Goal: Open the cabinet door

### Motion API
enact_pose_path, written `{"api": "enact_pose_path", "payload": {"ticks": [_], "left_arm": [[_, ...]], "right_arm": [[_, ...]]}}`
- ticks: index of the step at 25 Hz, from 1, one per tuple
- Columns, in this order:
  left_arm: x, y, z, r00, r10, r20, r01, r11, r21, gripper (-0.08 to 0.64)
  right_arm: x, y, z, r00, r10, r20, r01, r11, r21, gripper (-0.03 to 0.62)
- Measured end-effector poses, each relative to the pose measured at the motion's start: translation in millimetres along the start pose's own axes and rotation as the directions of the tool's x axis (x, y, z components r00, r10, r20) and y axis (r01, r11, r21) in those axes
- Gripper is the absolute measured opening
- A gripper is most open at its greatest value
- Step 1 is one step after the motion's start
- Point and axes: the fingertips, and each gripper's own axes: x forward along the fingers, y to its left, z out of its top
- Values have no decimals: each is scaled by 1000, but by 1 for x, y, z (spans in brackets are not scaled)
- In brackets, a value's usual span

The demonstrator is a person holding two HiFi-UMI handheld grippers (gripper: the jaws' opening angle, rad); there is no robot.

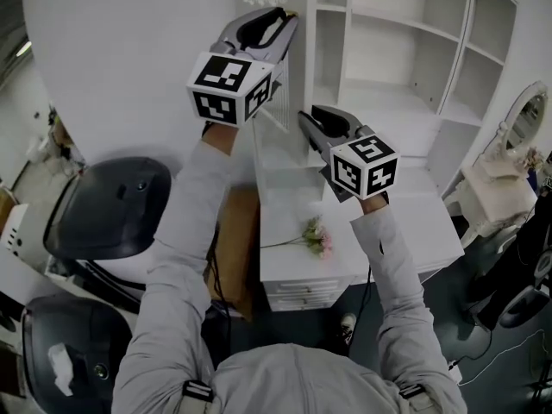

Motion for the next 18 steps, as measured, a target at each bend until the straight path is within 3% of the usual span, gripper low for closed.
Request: {"api": "enact_pose_path", "payload": {"ticks": [6,18], "left_arm": [[-37,28,10,999,8,42,-6,999,-53,110],[-93,81,5,997,73,29,-72,997,-16,95]], "right_arm": [[15,46,10,998,54,-29,-56,997,-52,95],[63,111,17,988,156,-13,-156,987,-31,97]]}}
